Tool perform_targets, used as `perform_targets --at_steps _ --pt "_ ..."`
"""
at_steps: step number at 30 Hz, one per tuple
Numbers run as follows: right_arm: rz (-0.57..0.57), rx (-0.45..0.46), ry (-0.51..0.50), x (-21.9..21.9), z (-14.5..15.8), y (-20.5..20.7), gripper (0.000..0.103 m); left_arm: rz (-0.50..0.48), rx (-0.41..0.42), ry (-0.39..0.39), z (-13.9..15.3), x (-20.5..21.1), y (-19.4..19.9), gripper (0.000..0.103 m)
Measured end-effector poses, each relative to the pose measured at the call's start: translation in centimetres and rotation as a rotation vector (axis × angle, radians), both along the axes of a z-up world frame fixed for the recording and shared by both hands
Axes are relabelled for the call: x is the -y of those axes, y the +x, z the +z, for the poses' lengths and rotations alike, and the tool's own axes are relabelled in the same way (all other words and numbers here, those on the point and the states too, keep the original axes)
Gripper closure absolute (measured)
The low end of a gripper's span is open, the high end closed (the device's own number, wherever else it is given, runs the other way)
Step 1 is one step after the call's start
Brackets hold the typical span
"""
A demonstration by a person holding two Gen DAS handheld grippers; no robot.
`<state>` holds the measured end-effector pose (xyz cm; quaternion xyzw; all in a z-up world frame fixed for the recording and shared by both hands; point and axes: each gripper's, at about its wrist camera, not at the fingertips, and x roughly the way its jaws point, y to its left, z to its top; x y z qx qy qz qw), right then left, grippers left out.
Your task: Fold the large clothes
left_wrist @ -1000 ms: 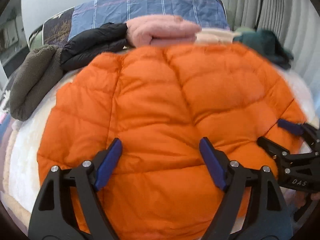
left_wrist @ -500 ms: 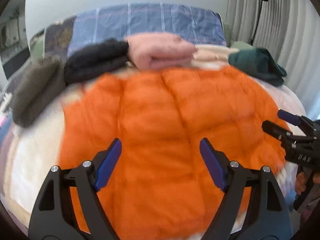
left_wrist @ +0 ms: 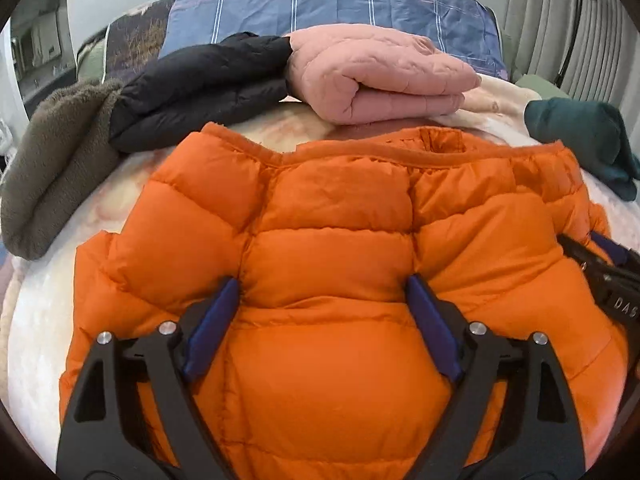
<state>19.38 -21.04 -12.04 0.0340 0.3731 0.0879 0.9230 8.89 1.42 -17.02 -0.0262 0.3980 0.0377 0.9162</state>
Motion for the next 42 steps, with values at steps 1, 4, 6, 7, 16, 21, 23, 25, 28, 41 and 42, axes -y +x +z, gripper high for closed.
perform_targets --at_steps 1,4,6,7,16,21,23,25,28,41,42 --pt "-0.001 0.000 -0.002 -0.1 -0.1 0.0 0.009 0.002 0.003 0.007 0.0 0.2 -0.2 0.016" --pt "-0.005 0.010 -0.015 -0.3 -0.3 -0.3 0.008 0.006 0.009 0.009 -0.1 0.3 -0.1 0.016" --pt "-0.002 0.006 -0.020 -0.6 -0.3 -0.3 0.008 0.002 0.010 -0.006 0.0 0.1 -0.3 0.016" --pt "0.002 0.004 -0.021 -0.5 0.1 -0.4 0.008 -0.003 0.007 -0.026 0.3 -0.4 -0.3 0.016" --pt "0.137 0.114 0.064 -3.1 6.3 -3.4 0.028 0.098 0.140 -0.152 5.9 -8.6 -5.4 0.015" --pt "0.235 0.081 0.007 -7.3 6.1 -2.0 0.043 0.167 0.060 -0.206 3.5 -13.3 -6.0 0.015" --pt "0.255 0.050 0.015 -8.4 5.7 -1.1 0.043 0.154 0.038 -0.256 2.3 -14.4 -6.2 0.015" --pt "0.267 0.019 0.015 -9.7 5.3 -0.4 0.043 0.128 0.032 -0.293 1.4 -15.0 -6.4 0.015" --pt "0.251 -0.011 0.011 -10.5 4.5 0.8 0.043 0.079 0.027 -0.339 0.6 -15.3 -6.2 0.015" --pt "0.263 -0.025 -0.005 -12.1 0.3 2.2 0.033 -0.113 0.030 -0.555 -3.3 -15.4 -4.3 0.019" --pt "0.265 -0.027 0.002 -12.0 0.1 2.3 0.033 -0.121 0.033 -0.566 -3.3 -15.4 -4.3 0.022"
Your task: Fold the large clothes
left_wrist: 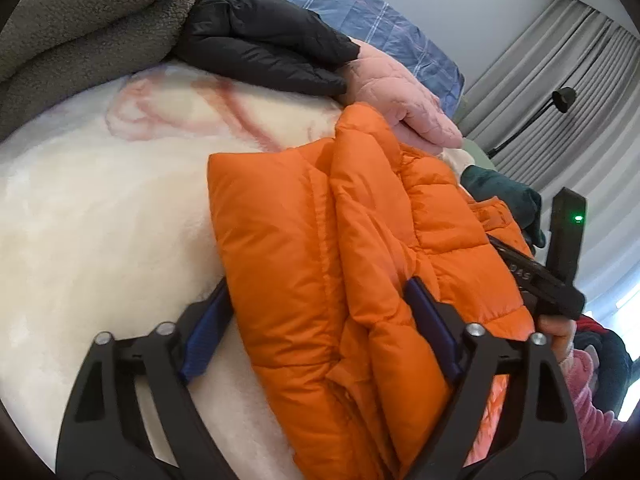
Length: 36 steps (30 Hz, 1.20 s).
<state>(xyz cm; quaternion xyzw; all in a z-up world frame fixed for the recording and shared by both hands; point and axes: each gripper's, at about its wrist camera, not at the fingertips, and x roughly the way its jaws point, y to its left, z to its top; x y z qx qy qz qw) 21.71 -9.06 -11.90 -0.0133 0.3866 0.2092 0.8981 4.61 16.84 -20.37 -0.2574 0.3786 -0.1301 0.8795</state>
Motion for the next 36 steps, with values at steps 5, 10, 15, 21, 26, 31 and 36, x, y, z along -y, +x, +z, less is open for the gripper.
perform_targets --at_steps 5,10,15,21,26,31,36 --pt "0.006 -0.009 0.025 0.3 -0.4 0.4 0.033 -0.058 0.030 -0.071 0.0 0.1 0.0 0.053" --pt "0.008 -0.007 0.039 0.5 -0.6 0.4 0.033 -0.098 0.062 -0.074 1.4 0.9 -0.2 0.069" --pt "0.015 -0.012 0.075 1.0 -0.7 0.5 0.033 -0.146 0.097 0.024 5.0 1.6 -0.6 0.072" --pt "0.023 -0.021 0.126 1.5 -0.9 0.6 0.033 -0.209 0.122 0.194 8.9 4.1 -0.7 0.072" --pt "0.032 -0.032 0.164 2.0 -0.9 0.8 0.033 -0.252 0.117 0.296 12.0 6.7 -0.2 0.072" --pt "0.048 -0.054 0.241 2.9 -1.0 1.0 0.033 -0.320 0.127 0.339 15.4 10.4 0.5 0.072" --pt "0.062 -0.069 0.304 3.6 -1.0 1.1 0.033 -0.437 0.137 0.421 17.7 16.2 1.7 0.072"
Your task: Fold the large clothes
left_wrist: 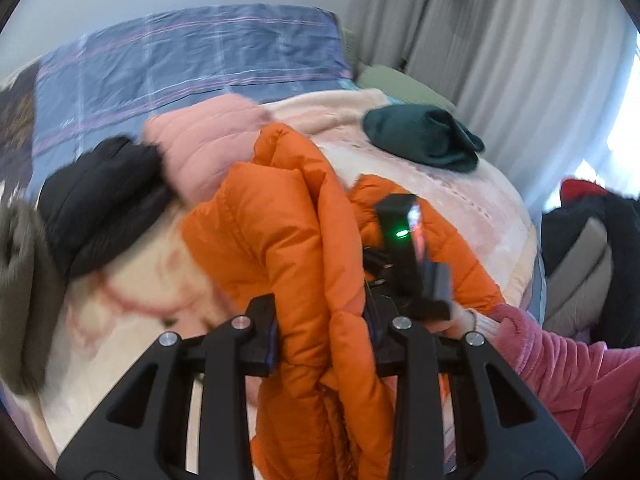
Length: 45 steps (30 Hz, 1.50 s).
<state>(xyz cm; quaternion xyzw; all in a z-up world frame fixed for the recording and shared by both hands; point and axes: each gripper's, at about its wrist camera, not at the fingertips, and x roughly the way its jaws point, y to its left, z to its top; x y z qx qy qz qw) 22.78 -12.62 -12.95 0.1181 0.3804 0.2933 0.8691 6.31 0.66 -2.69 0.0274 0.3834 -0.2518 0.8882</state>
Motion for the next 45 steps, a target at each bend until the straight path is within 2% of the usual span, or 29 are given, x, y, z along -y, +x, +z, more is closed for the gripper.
perform_targets --at_steps 4,8,11,14,17,19,20,22,23,24,28,31,34,38,42,45 --pt "0.007 -0.011 0.053 0.7 -0.1 0.1 0.033 -0.031 -0.016 0.077 0.6 3.9 1.0 0.071" --pt "0.006 -0.015 0.076 0.9 0.0 0.1 0.034 0.015 -0.066 0.081 0.7 5.8 2.3 0.071" --pt "-0.009 -0.020 0.080 1.1 0.2 0.0 0.035 0.056 -0.093 0.053 0.6 6.2 2.8 0.072" --pt "-0.095 -0.059 0.079 2.1 1.5 -1.0 0.042 0.075 -0.093 0.040 0.4 6.7 2.9 0.073" --pt "-0.109 -0.039 0.039 3.8 3.8 -3.6 0.046 0.086 -0.077 0.046 0.5 6.7 2.5 0.075" --pt "-0.057 -0.070 0.118 5.6 4.0 -4.7 0.052 0.098 -0.074 0.039 0.6 6.5 2.4 0.076" --pt "-0.032 -0.116 0.176 6.1 3.3 -4.7 0.061 0.104 -0.071 0.028 0.6 6.4 2.4 0.077" --pt "-0.012 -0.213 0.253 6.6 0.6 -4.2 0.070 0.100 -0.068 0.002 0.9 6.5 2.4 0.077" --pt "-0.016 -0.208 0.251 6.4 -0.2 -4.0 0.078 0.089 -0.068 -0.019 1.0 6.9 2.4 0.078" --pt "-0.006 -0.194 0.258 6.0 -1.1 -3.8 0.081 0.080 -0.069 -0.029 1.1 7.3 2.5 0.078" --pt "-0.001 -0.179 0.237 5.2 -1.0 -3.8 0.082 0.066 -0.095 -0.010 0.5 9.8 3.6 0.078" --pt "-0.037 -0.178 0.247 6.8 -0.3 -5.4 0.082 0.074 -0.130 0.006 0.3 11.4 4.5 0.078" --pt "-0.081 -0.129 0.254 9.5 1.0 -8.9 0.081 0.062 -0.110 0.046 0.6 13.5 4.3 0.078" --pt "-0.074 -0.052 0.274 12.9 1.6 -14.1 0.081 0.058 -0.115 0.087 0.3 16.0 4.9 0.077" --pt "-0.148 0.010 0.199 16.0 1.1 -18.0 0.081 0.012 -0.158 0.097 -0.8 19.7 6.0 0.073" --pt "-0.198 -0.004 0.181 17.6 0.0 -19.4 0.081 -0.033 -0.215 0.108 -2.3 23.0 7.0 0.065"
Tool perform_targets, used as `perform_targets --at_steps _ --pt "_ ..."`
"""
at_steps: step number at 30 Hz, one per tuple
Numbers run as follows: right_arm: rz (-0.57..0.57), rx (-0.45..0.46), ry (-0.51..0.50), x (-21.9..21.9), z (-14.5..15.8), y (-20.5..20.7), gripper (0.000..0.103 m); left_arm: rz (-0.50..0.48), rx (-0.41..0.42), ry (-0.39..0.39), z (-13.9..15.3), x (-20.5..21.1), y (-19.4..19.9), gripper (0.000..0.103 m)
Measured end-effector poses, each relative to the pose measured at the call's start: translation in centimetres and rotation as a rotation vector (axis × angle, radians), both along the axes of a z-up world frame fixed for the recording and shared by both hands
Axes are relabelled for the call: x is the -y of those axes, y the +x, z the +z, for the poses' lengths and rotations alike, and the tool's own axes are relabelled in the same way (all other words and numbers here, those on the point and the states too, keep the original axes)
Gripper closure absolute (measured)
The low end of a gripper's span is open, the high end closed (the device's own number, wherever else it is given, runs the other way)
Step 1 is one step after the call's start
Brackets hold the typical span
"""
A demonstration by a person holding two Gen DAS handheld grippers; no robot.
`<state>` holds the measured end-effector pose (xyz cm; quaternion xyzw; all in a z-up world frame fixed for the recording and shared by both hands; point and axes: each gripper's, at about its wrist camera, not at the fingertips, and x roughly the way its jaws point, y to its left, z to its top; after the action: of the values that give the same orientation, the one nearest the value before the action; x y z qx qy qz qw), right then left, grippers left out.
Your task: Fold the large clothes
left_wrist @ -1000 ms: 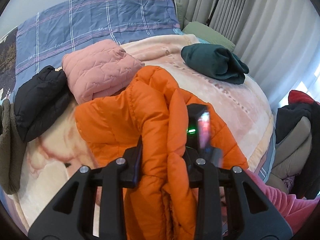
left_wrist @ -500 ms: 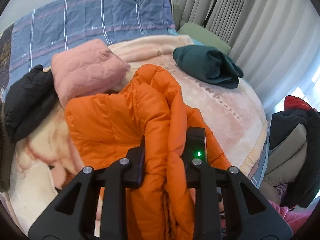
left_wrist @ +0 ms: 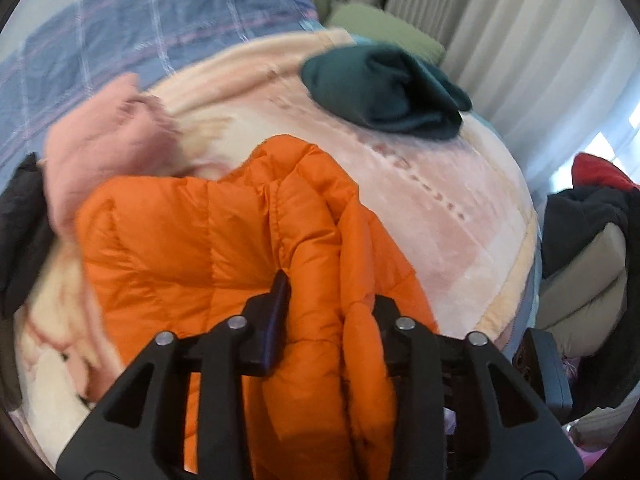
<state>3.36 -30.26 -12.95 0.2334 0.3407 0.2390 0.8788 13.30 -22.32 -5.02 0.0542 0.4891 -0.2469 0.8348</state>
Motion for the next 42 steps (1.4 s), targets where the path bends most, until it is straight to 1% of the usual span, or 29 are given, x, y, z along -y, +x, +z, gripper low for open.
perform_targets --at_steps 2,4,5,6,8,10,13,14,16,18,19,20,22,23,24,26,27,28,29,31,32,33,34,35,37,38,40,41,42 --pt "0.004 -0.035 0.046 1.4 -0.8 -0.1 0.081 -0.028 -0.026 -0.013 -1.1 2.2 0.6 0.061" --pt "0.041 -0.032 0.062 1.2 -1.8 0.4 0.081 -0.055 -0.042 -0.041 -2.0 3.8 0.9 0.058" --pt "0.031 -0.033 0.048 1.1 -2.3 0.5 0.085 -0.078 -0.046 -0.066 -2.5 4.7 0.9 0.054" --pt "0.027 -0.035 0.046 0.9 -2.5 0.4 0.087 -0.094 -0.048 -0.080 -3.0 5.3 1.0 0.051" --pt "0.031 -0.032 0.040 1.0 -2.3 -0.3 0.087 -0.117 -0.041 -0.095 -3.9 6.1 1.1 0.043" --pt "0.039 -0.028 0.014 1.0 -1.7 -1.2 0.087 -0.124 -0.040 -0.113 -4.8 6.1 1.3 0.040" --pt "0.036 -0.004 0.003 2.3 -0.8 -3.3 0.086 -0.122 -0.067 -0.210 -5.7 5.3 1.8 0.040" --pt "0.027 0.006 0.002 2.7 -0.6 -4.2 0.080 -0.126 -0.073 -0.251 -5.9 5.0 1.9 0.040" --pt "-0.001 0.027 0.011 4.3 -0.1 -6.2 0.077 -0.139 -0.074 -0.304 -6.4 4.6 1.7 0.039" --pt "-0.029 0.039 0.033 5.6 0.4 -8.0 0.074 -0.151 -0.065 -0.324 -6.5 4.5 1.4 0.038" --pt "-0.037 0.047 0.047 6.3 0.5 -7.2 0.072 -0.157 -0.061 -0.330 -6.6 4.5 1.3 0.038" --pt "-0.042 0.060 0.064 6.5 1.1 -7.3 0.069 -0.166 -0.056 -0.336 -6.7 4.7 1.1 0.038" --pt "-0.030 0.091 0.091 6.4 2.2 -8.2 0.061 -0.178 -0.055 -0.341 -6.9 5.2 1.0 0.037" --pt "-0.011 0.103 0.103 6.4 2.8 -8.7 0.050 -0.182 -0.056 -0.344 -6.9 5.4 0.9 0.037" --pt "0.011 0.118 0.109 6.5 3.3 -9.7 0.045 -0.188 -0.058 -0.348 -7.0 5.7 1.0 0.037" --pt "0.032 0.138 0.095 6.0 4.4 -9.2 0.044 -0.208 -0.064 -0.367 -7.2 6.2 0.9 0.036" --pt "0.024 0.148 0.068 5.3 4.5 -9.3 0.044 -0.223 -0.067 -0.382 -7.3 6.4 0.9 0.035" --pt "0.012 0.147 0.045 5.5 3.8 -7.8 0.044 -0.236 -0.070 -0.396 -7.4 6.5 0.9 0.034" --pt "-0.003 0.139 0.030 5.1 3.7 -7.4 0.046 -0.244 -0.071 -0.404 -7.7 6.7 1.0 0.034" --pt "-0.013 0.112 0.028 4.9 2.9 -6.1 0.063 -0.244 -0.070 -0.404 -7.9 6.8 1.1 0.034" --pt "-0.037 0.090 -0.003 4.6 2.9 -6.5 0.083 -0.245 -0.065 -0.402 -8.0 7.0 1.1 0.034" --pt "-0.069 0.055 -0.038 4.8 1.9 -6.3 0.093 -0.244 -0.060 -0.398 -7.9 7.0 1.0 0.034" --pt "-0.082 0.002 -0.015 5.1 0.9 -6.0 0.094 -0.241 -0.055 -0.396 -7.8 7.0 0.9 0.034" --pt "-0.086 -0.028 0.017 5.5 0.3 -6.2 0.096 -0.236 -0.056 -0.398 -7.4 6.8 0.9 0.035" --pt "-0.100 -0.059 0.038 5.9 -0.5 -6.6 0.097 -0.235 -0.056 -0.413 -6.3 6.2 0.6 0.035" --pt "-0.103 -0.065 0.036 6.0 -0.8 -6.8 0.097 -0.243 -0.036 -0.419 -5.3 5.7 0.2 0.035" --pt "-0.103 -0.072 0.044 6.2 -1.0 -7.0 0.097 -0.248 0.054 -0.389 -3.2 4.2 -0.5 0.035" --pt "-0.101 -0.075 0.048 6.2 -1.1 -7.1 0.097 -0.235 0.126 -0.351 -1.9 3.0 -0.9 0.035" --pt "-0.099 -0.075 0.047 6.2 -1.1 -7.3 0.097 -0.217 0.175 -0.319 -1.2 2.1 -1.0 0.035"
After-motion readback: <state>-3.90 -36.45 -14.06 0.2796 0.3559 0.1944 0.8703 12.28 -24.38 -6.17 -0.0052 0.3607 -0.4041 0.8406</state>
